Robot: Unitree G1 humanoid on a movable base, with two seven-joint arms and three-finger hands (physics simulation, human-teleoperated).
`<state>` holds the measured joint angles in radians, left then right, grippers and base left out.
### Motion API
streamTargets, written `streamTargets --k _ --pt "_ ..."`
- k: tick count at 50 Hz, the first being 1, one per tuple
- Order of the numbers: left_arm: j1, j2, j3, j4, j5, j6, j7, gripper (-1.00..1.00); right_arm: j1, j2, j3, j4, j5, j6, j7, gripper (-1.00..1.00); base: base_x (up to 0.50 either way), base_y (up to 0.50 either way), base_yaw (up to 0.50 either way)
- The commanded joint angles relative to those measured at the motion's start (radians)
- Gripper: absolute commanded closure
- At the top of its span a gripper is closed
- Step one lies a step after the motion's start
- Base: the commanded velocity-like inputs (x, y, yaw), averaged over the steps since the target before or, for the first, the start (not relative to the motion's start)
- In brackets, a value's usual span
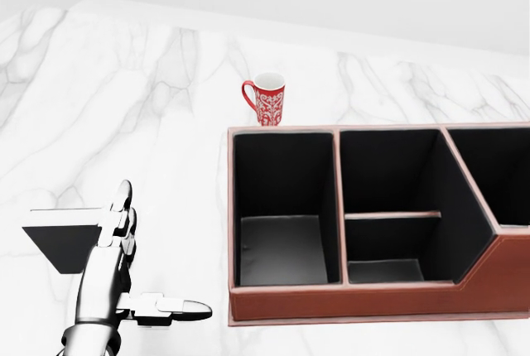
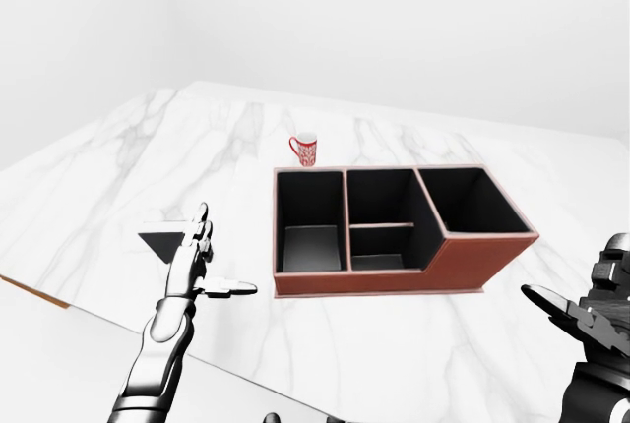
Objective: Pick up the book and place it in the left compartment of the caddy.
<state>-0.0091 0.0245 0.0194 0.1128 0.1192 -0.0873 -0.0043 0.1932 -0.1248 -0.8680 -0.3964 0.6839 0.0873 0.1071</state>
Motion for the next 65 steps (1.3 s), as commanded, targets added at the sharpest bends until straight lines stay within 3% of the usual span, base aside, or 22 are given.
streamTargets --k 1,27,33,35,38,39,41,46,48,49,52,56,57,60,65 --pt "0.001 0.0 0.0 0.0 0.0 0.0 0.0 -1.0 0.002 0.001 -0.001 -0.004 -0.001 0.0 0.001 -1.0 0.18 0.06 0.0" --pt "-0.001 0.001 0.004 -0.001 -0.002 0.0 0.007 -1.0 0.001 0.006 0.002 -0.01 0.003 0.0 0.008 -1.0 0.16 0.05 0.0" --pt "0.014 0.0 0.02 -0.06 -0.018 0.0 0.02 -1.0 0.004 0.013 0.009 -0.011 -0.002 0.0 0.022 -1.0 0.0 0.0 0.0" --pt "0.014 0.005 0.014 -0.089 0.041 0.0 0.055 -1.0 0.004 0.012 0.009 -0.015 -0.001 0.0 0.021 -1.0 0.0 0.0 0.0" --pt "0.023 -0.001 0.006 -0.103 0.02 0.0 0.033 -1.0 0.006 0.013 0.009 -0.02 0.001 0.0 0.02 -1.0 0.0 0.0 0.0" --pt "0.022 -0.001 0.005 -0.099 0.083 0.0 0.089 -1.0 0.007 0.013 0.008 -0.022 0.001 0.0 0.021 -1.0 0.0 0.0 0.0" --pt "0.019 -0.012 0.016 -0.121 0.089 0.0 0.128 -1.0 0.01 0.013 0.004 -0.03 0.003 0.0 0.019 -1.0 0.0 0.0 0.0" --pt "0.026 -0.005 0.016 -0.155 0.134 0.0 0.173 -1.0 0.005 0.012 0.007 -0.017 -0.006 0.0 0.025 -1.0 0.0 0.0 0.0" --pt "0.026 -0.005 0.013 -0.181 0.115 0.0 0.155 -1.0 0.005 0.011 0.005 -0.019 -0.005 0.0 0.022 -1.0 0.0 0.0 0.0" --pt "0.023 -0.012 0.02 -0.2 0.146 0.0 0.2 -1.0 0.006 0.011 0.004 -0.023 -0.003 0.0 0.021 -1.0 0.0 0.0 0.0" --pt "0.034 -0.011 0.01 -0.232 0.14 0.0 0.187 -1.0 0.005 0.011 0.003 -0.023 -0.004 0.0 0.021 -1.0 0.0 0.0 0.0" --pt "0.046 -0.011 0.002 -0.264 0.197 0.0 0.224 -1.0 0.002 0.009 0.005 -0.014 -0.005 0.0 0.022 -1.0 0.0 0.0 0.0" --pt "0.054 -0.015 -0.001 -0.29 0.265 0.0 0.274 -1.0 0.003 0.008 0.004 -0.018 -0.001 0.0 0.022 -1.0 0.0 0.0 0.0" --pt "0.061 -0.017 -0.007 -0.333 0.339 0.0 0.305 -1.0 0.006 0.01 0.003 -0.024 0.001 0.0 0.02 -1.0 0.0 0.0 0.0" --pt "0.063 -0.015 0.009 -0.365 0.395 0.0 0.364 -1.0 0.003 0.009 0.004 -0.016 -0.002 0.0 0.022 -1.0 0.0 0.0 0.0"
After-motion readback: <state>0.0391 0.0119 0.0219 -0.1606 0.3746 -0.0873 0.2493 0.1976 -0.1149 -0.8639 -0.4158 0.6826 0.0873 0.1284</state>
